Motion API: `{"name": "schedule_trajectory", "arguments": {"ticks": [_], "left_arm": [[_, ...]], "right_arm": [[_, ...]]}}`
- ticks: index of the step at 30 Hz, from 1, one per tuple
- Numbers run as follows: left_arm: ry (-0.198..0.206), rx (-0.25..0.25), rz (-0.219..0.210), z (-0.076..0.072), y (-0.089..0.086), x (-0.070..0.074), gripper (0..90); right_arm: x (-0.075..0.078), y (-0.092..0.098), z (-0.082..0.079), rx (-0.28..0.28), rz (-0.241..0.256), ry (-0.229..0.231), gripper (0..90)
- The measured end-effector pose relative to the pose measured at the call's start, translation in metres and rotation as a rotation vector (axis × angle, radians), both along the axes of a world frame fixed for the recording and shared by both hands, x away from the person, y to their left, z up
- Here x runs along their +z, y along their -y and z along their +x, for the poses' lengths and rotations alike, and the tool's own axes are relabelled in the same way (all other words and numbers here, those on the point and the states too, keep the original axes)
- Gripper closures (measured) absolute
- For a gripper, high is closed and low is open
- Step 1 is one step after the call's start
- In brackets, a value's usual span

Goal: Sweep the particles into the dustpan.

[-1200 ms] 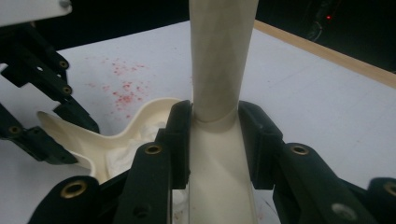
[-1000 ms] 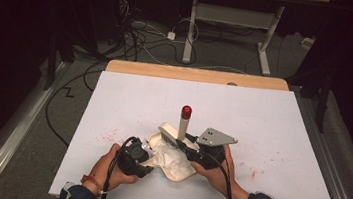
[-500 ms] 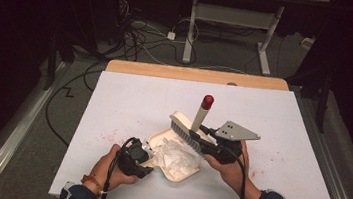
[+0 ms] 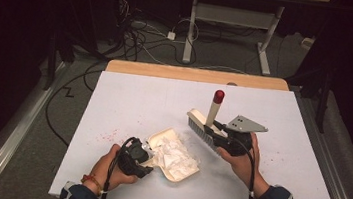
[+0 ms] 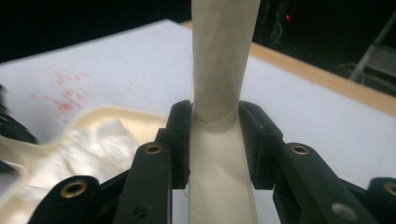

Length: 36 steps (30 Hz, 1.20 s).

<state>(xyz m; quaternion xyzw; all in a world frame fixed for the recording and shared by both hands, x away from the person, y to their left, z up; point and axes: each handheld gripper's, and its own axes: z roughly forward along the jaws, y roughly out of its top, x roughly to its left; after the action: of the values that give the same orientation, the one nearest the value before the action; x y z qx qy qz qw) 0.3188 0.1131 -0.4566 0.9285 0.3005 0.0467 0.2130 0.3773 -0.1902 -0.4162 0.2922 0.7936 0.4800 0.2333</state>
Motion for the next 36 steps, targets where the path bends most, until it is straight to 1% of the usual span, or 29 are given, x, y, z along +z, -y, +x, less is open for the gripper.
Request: {"name": "schedule_trajectory", "arguments": {"ticks": [2, 3, 4, 5, 6, 8, 10, 11, 13, 15, 17, 19, 20, 22, 24, 26, 29, 32, 36], "left_arm": [[0.000, 0.002, -0.001, 0.001, -0.001, 0.000, 62.1], [0.000, 0.002, 0.000, 0.001, 0.000, 0.000, 62.1], [0.002, 0.003, 0.001, 0.001, 0.000, 0.000, 62.1], [0.002, 0.005, -0.002, 0.001, -0.001, 0.000, 62.1], [0.002, 0.007, -0.003, 0.002, -0.001, 0.000, 62.1], [0.003, 0.012, -0.004, 0.002, -0.001, -0.001, 62.1], [0.005, 0.016, -0.003, 0.002, -0.001, -0.001, 62.1], [0.005, 0.018, -0.002, 0.003, -0.002, -0.001, 62.1], [0.005, 0.022, -0.002, 0.003, -0.001, -0.002, 62.1], [0.004, 0.024, -0.003, 0.003, -0.001, -0.002, 62.1], [0.008, 0.028, -0.003, 0.003, -0.001, -0.003, 62.1], [0.008, 0.030, -0.004, 0.003, 0.000, -0.003, 62.0], [0.008, 0.031, -0.004, 0.003, 0.000, -0.003, 62.0], [0.007, 0.032, -0.007, 0.004, -0.001, -0.003, 62.1], [0.004, 0.035, -0.011, 0.004, -0.001, -0.003, 62.1], [0.004, 0.034, -0.012, 0.004, -0.001, -0.003, 62.1], [0.003, 0.034, -0.015, 0.004, -0.002, -0.004, 62.1], [0.002, 0.035, -0.015, 0.004, -0.002, -0.004, 62.1], [0.004, 0.034, -0.015, 0.004, -0.002, -0.004, 62.0]], "right_arm": [[-0.009, 0.001, 0.007, -0.009, -0.021, -0.010, 68.4], [-0.013, 0.000, 0.010, 0.003, -0.021, -0.020, 68.4], [-0.016, -0.001, 0.011, 0.017, -0.014, -0.017, 68.4], [-0.016, -0.003, 0.010, 0.026, -0.017, -0.009, 68.4], [-0.016, -0.005, 0.009, 0.043, -0.028, -0.006, 68.4], [-0.017, -0.011, 0.005, 0.085, -0.020, -0.015, 68.4], [-0.018, -0.017, -0.001, 0.133, -0.032, -0.008, 68.2], [-0.018, -0.020, -0.003, 0.161, -0.025, -0.010, 68.3], [-0.017, -0.027, -0.008, 0.199, -0.015, -0.022, 68.3], [-0.016, -0.033, -0.012, 0.216, -0.020, -0.016, 68.3], [-0.015, -0.037, -0.015, 0.244, -0.008, -0.015, 68.4], [-0.014, -0.041, -0.017, 0.264, 0.003, -0.025, 68.3], [-0.013, -0.043, -0.018, 0.273, 0.003, -0.020, 68.3], [-0.012, -0.047, -0.020, 0.268, -0.011, -0.008, 68.4], [-0.010, -0.046, -0.020, 0.264, -0.006, 0.004, 68.3], [-0.007, -0.044, -0.020, 0.244, -0.007, 0.009, 68.4], [-0.001, -0.037, -0.020, 0.214, 0.007, 0.026, 68.4], [0.006, -0.031, -0.019, 0.197, 0.034, 0.047, 68.3], [0.012, -0.027, -0.020, 0.191, 0.059, 0.050, 68.3]]}}
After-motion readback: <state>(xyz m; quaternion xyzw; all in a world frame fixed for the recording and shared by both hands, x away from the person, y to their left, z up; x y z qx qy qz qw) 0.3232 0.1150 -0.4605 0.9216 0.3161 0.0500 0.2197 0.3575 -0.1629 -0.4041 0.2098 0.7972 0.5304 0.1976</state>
